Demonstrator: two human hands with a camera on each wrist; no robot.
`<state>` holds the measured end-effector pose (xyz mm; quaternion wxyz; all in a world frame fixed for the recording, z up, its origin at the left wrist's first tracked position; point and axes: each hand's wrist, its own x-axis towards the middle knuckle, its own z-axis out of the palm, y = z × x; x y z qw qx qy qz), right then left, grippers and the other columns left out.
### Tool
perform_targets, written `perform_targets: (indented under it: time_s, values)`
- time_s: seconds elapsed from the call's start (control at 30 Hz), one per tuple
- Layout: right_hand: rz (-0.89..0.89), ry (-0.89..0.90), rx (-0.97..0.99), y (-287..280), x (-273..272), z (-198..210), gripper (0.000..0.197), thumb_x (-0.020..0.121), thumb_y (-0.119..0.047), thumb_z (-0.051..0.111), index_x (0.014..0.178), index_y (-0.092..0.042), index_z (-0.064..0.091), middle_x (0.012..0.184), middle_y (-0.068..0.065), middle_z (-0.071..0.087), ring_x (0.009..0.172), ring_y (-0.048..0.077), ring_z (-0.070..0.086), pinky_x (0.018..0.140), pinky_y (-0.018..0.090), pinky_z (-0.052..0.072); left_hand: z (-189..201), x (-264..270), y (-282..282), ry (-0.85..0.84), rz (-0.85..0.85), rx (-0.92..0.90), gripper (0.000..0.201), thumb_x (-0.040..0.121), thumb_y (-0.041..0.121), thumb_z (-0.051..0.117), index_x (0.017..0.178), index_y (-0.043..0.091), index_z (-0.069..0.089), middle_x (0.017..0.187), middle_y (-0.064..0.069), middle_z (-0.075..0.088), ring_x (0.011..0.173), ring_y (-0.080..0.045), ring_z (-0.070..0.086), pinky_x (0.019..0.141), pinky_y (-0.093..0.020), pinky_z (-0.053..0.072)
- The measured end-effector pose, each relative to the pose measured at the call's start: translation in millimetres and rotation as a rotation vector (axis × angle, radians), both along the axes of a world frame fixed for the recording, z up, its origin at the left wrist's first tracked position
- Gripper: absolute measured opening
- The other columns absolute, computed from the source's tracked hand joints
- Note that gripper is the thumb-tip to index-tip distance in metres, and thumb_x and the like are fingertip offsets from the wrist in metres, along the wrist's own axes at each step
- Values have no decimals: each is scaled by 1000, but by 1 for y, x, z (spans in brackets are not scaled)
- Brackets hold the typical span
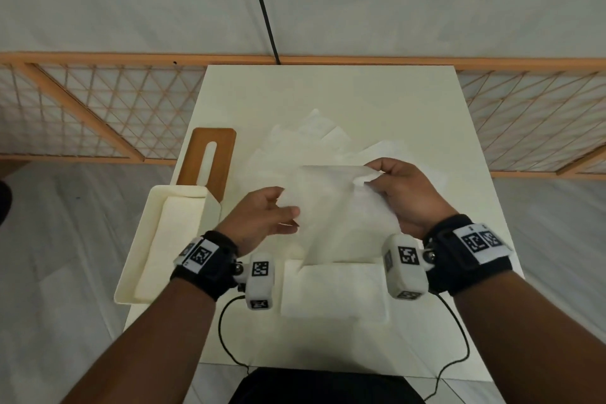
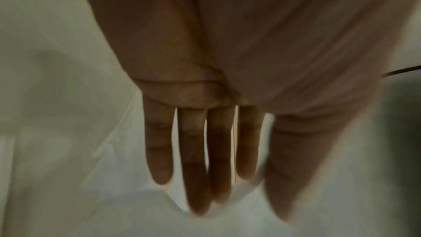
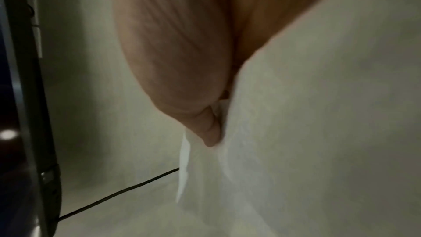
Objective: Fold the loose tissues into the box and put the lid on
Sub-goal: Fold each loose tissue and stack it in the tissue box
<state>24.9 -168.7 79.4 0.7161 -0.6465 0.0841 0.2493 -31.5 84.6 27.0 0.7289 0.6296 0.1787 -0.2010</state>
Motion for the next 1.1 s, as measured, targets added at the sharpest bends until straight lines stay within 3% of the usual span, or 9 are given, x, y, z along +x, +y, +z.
perform_targets:
  time_s: [0.07,0.2,0.37,0.5,0.67,0.77,0.9,1.0,1.1]
  values:
    - [-56,31,26,-2,-4,-5,14,94,5,55,86,-5,61,67,7,66,53,18,61,49,24,50,-2,-2,-5,3,39,-39,21,87,-2,67,107,7,64,90,-9,74,85,-28,67,80,-40,61]
    - [-85,63,19,-5,-12,-14,15,94,6,51,92,-3,62,73,10,67,57,18,63,50,25,51,-13,-17,-21,202,48,-162,29,81,17,71,108,10,64,102,-14,71,92,-34,69,90,-51,55]
    - [-95,73,7,-8,-19,-14,21,93,8,50,91,-4,66,76,11,69,62,20,65,54,27,55,-25,-28,-32,185,151,-178,3,89,6,66,90,9,65,105,-16,67,95,-33,66,90,-49,54]
    - [-124,84,-10,-17,-20,-15,24,94,9,46,96,-2,67,78,14,69,62,21,67,54,27,56,-23,-31,-28,274,269,-420,36,89,33,64,115,8,66,117,-18,68,105,-39,64,95,-59,49]
    - [-145,97,8,-16,-30,-25,12,97,0,56,103,2,66,81,14,70,66,20,69,56,27,57,-20,-47,-38,189,63,-293,37,82,1,72,118,2,64,112,-19,71,96,-32,72,73,-42,61]
    - [-66,139,62,-25,-35,-31,18,95,-6,61,110,5,64,101,22,70,84,32,69,71,37,59,-16,-44,-25,62,153,-182,26,91,1,59,116,3,66,116,-16,71,106,-34,68,77,-38,60]
    - [76,101,50,-34,-45,-38,26,86,11,62,111,8,67,108,26,72,91,38,72,77,43,60,-4,-47,-9,-33,122,-81,27,91,-2,61,117,6,66,113,-11,73,105,-28,70,81,-33,59]
    - [32,17,-1,-33,-46,-42,19,85,13,63,103,10,68,102,25,73,89,38,71,84,51,55,-1,-50,0,-93,30,40,27,88,2,69,115,9,70,116,-11,73,111,-30,67,94,-44,55]
    - [-8,-59,13,-31,-47,-43,20,86,17,58,89,4,73,88,17,75,81,31,72,77,43,57,0,-50,7,-153,-2,119,25,92,4,65,104,22,78,116,-8,73,111,-30,68,101,-55,49]
